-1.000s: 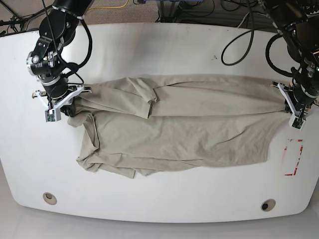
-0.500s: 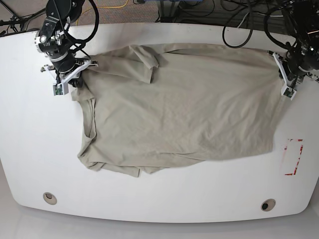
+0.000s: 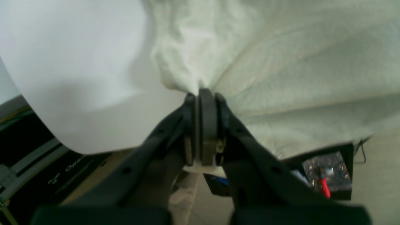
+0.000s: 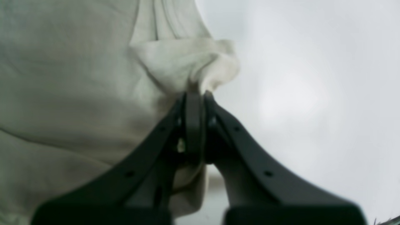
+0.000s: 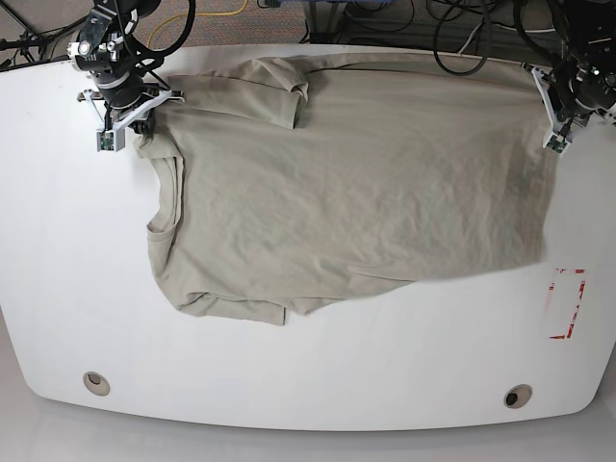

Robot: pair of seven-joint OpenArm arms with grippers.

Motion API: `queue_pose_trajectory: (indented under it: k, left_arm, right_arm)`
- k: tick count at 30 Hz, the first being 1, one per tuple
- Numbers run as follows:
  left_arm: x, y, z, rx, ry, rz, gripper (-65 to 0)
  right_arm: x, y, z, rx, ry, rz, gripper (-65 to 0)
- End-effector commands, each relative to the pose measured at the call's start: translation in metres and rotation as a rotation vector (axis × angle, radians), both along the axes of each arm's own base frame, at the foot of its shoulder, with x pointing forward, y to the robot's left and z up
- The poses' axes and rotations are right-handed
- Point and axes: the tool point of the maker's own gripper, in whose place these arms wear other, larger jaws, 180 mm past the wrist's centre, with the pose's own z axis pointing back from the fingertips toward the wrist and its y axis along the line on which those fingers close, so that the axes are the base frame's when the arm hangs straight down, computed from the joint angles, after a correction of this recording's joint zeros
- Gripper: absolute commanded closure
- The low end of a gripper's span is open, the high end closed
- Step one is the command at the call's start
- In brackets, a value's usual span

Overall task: Fold the T-shirt properly
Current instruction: 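Lay the shirt flat by drawing both grippers back across the table, then release the shirt and move both open grippers along its sides toward the hem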

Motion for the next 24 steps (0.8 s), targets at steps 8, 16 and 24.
queue_pose_trajectory:
  k: [8,16,24]
  left_arm:
    - [0.0033,0.0053,0.0073,0.024,-0.020,-0.012,0.0]
    - [0.0034,0.0050,0.0070,0.028,-0.014,-0.019,-1.5]
    - [-0.0003,0.0064,0.0062,0.031,0.002,-0.012,-37.4]
  right_arm:
    - [0.0008,0.0038,0.0014,0.012,-0.022,-0.010,-1.0]
    - [-0.0002,0.0035,0.0012,0.012,-0.020,-0.013,-32.0]
    - [0.0056,0.0045,0.0086,0.009,-0.046,-0.004,-61.4]
